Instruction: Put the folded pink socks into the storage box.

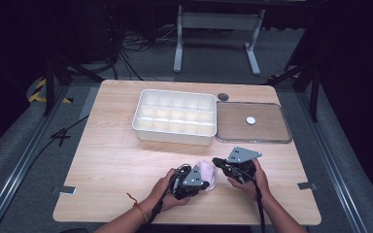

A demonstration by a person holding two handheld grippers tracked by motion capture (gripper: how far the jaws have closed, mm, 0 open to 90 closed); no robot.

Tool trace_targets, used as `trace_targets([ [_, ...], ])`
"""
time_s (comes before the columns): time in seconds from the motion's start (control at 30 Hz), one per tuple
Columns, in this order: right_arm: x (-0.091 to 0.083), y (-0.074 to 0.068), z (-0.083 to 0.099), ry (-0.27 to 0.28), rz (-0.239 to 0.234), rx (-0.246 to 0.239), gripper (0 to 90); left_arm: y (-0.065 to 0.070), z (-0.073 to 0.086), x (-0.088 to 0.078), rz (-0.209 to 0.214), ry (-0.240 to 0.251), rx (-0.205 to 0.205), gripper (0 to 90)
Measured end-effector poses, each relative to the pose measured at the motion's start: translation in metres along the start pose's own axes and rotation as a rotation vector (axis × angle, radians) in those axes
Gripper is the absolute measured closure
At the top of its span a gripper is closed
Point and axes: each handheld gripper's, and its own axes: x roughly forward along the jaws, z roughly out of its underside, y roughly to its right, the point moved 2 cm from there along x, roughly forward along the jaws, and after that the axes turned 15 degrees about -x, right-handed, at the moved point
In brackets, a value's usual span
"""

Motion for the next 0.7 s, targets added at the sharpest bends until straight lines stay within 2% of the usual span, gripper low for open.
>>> trace_targets([
  [0.07, 0.002, -0.006, -0.003, 0.028, -0.053, -0.003, 84.5, 0.000, 0.001, 0.000, -0.001, 0.006, 0.011, 88.7],
  [0.1, 0.006, -0.011, -0.003, 0.008, -0.083, -0.017, 84.0, 0.000, 0.001, 0.000, 0.003, 0.009, -0.002, 88.7],
  [0.17, 0.012, -0.017, -0.003, -0.022, -0.094, -0.054, 84.2, 0.000, 0.001, 0.000, 0.005, 0.010, -0.003, 88.7],
  [0.2, 0.015, -0.019, -0.002, -0.045, -0.099, -0.056, 84.2, 0.000, 0.002, 0.000, 0.001, 0.012, 0.000, 88.7],
  [0.37, 0.022, -0.016, 0.007, -0.094, -0.093, -0.062, 84.8, 0.000, 0.002, 0.001, 0.001, 0.019, -0.001, 88.1],
  [0.43, 0.020, -0.015, 0.008, -0.110, -0.064, -0.084, 84.8, 0.001, 0.002, 0.002, 0.005, 0.025, -0.002, 88.1],
  [0.6, 0.020, -0.009, 0.011, -0.109, -0.062, -0.047, 83.8, 0.002, 0.002, 0.002, 0.012, 0.023, -0.012, 87.3],
  [0.7, 0.020, -0.009, 0.010, -0.117, -0.056, -0.053, 83.0, 0.002, 0.002, 0.002, 0.007, 0.018, 0.000, 87.1],
])
